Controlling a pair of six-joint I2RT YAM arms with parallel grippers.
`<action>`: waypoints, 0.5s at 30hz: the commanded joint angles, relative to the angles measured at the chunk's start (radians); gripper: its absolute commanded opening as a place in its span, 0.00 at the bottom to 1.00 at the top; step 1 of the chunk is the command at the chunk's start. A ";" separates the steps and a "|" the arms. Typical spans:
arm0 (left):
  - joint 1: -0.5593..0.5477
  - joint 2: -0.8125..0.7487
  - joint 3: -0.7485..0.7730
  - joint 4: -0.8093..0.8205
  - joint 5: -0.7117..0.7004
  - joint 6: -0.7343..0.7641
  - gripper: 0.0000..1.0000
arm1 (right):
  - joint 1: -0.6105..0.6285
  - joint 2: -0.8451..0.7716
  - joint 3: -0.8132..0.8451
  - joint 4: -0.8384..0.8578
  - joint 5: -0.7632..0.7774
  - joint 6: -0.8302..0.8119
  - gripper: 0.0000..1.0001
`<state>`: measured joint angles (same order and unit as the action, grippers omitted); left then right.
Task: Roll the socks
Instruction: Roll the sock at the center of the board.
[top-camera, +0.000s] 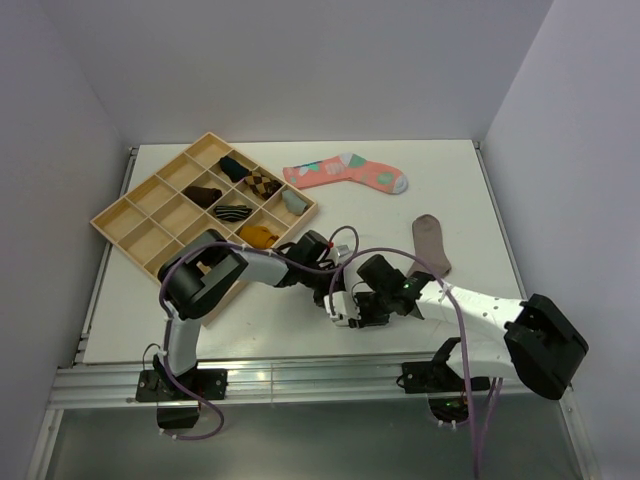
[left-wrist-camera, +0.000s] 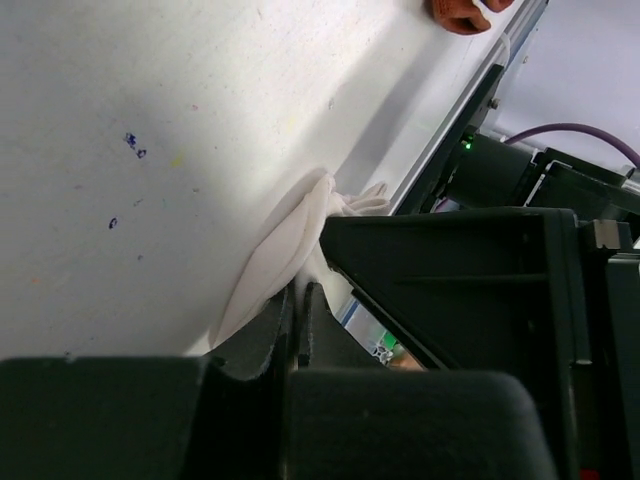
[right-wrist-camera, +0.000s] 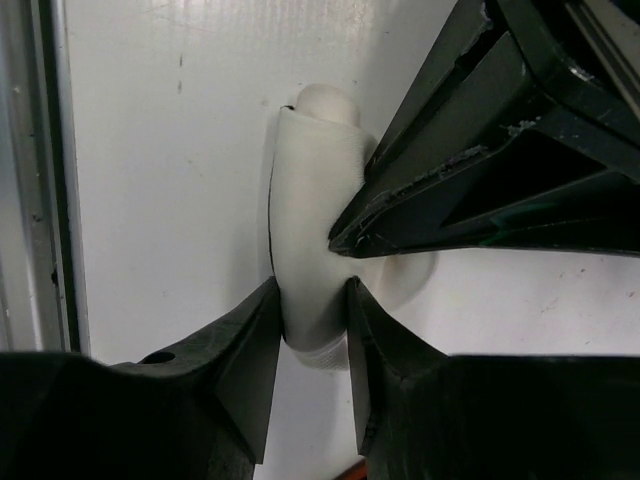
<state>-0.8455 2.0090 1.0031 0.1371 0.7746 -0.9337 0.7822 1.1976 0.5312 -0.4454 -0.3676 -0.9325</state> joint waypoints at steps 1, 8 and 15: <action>-0.003 0.043 0.005 -0.091 -0.070 0.038 0.00 | 0.011 0.048 0.006 0.037 0.015 0.027 0.35; 0.013 -0.068 -0.058 -0.013 -0.219 0.009 0.15 | 0.002 0.132 0.064 -0.038 -0.027 0.061 0.17; 0.014 -0.229 -0.216 0.136 -0.422 -0.048 0.25 | -0.047 0.218 0.144 -0.151 -0.106 0.072 0.16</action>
<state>-0.8391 1.8446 0.8494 0.2043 0.5240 -0.9627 0.7521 1.3685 0.6628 -0.4965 -0.4252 -0.8761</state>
